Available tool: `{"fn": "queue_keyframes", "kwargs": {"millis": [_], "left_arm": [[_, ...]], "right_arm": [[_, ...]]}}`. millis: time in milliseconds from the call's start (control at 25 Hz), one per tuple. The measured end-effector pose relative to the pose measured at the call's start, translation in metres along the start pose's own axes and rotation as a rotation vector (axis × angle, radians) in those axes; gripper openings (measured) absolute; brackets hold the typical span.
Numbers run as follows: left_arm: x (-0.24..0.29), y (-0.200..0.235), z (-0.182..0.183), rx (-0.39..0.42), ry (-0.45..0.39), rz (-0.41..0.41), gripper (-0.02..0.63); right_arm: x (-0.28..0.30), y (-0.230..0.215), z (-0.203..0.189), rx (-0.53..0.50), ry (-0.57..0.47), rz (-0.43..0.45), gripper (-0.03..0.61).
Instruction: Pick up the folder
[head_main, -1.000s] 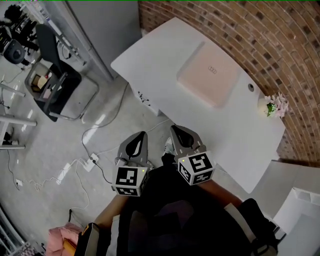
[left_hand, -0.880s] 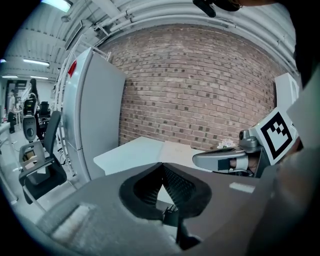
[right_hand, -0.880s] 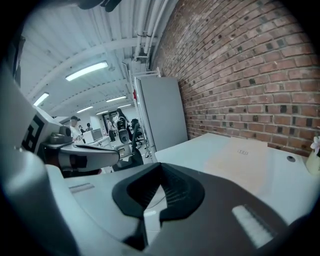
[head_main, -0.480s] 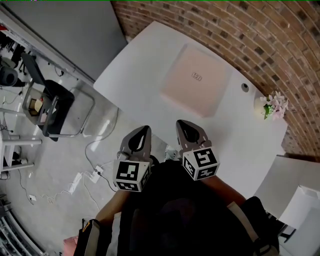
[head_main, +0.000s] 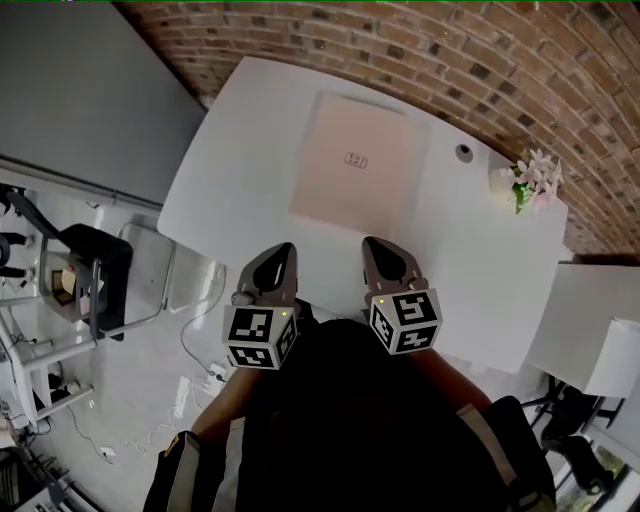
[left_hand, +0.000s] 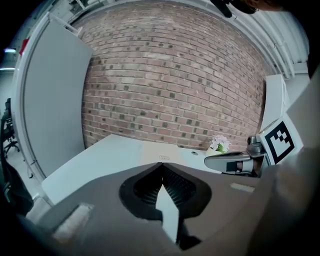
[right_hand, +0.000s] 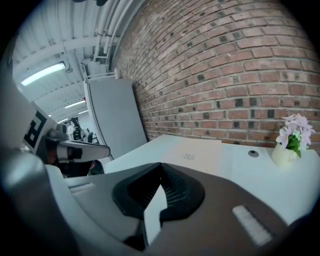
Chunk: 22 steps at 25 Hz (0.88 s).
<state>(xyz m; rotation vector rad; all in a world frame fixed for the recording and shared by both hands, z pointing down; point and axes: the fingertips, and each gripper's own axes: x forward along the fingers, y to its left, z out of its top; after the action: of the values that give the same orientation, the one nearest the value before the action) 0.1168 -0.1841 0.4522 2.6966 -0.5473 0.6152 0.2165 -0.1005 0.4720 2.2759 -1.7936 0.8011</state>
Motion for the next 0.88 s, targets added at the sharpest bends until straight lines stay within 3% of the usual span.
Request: {"fn": "queue_keyframes", "kwargs": {"millis": [80,200,400,440,480,520,640,880], "left_arm": [[0.019,0.004,0.007,0.005,0.016,-0.057,-0.002],[0.048,0.010,0.014,0.003,0.059,-0.133,0.137],[0.081,0.029,0.004,-0.014,0.148,-0.196,0.189],[0.087,0.034,0.000,-0.022,0.168,-0.204,0.207],[0.094,0.039,-0.003,-0.029,0.188,-0.211,0.229],[0.101,0.043,-0.005,-0.033,0.207,-0.219,0.245],[0.122,0.052,-0.015,-0.039,0.266,-0.245,0.305],[0.156,0.057,-0.040,-0.049,0.363,-0.288,0.360]], "right_arm": [[0.007,-0.011,0.003,0.019,0.005,-0.053,0.003],[0.021,-0.026,0.006,0.041,0.017,-0.124,0.003],[0.040,-0.044,-0.010,0.099,0.094,-0.217,0.003],[0.044,-0.046,-0.016,0.116,0.119,-0.224,0.043],[0.047,-0.049,-0.022,0.140,0.144,-0.228,0.129],[0.051,-0.053,-0.028,0.166,0.166,-0.235,0.160],[0.057,-0.065,-0.041,0.224,0.210,-0.270,0.216],[0.067,-0.088,-0.063,0.309,0.273,-0.313,0.308]]}}
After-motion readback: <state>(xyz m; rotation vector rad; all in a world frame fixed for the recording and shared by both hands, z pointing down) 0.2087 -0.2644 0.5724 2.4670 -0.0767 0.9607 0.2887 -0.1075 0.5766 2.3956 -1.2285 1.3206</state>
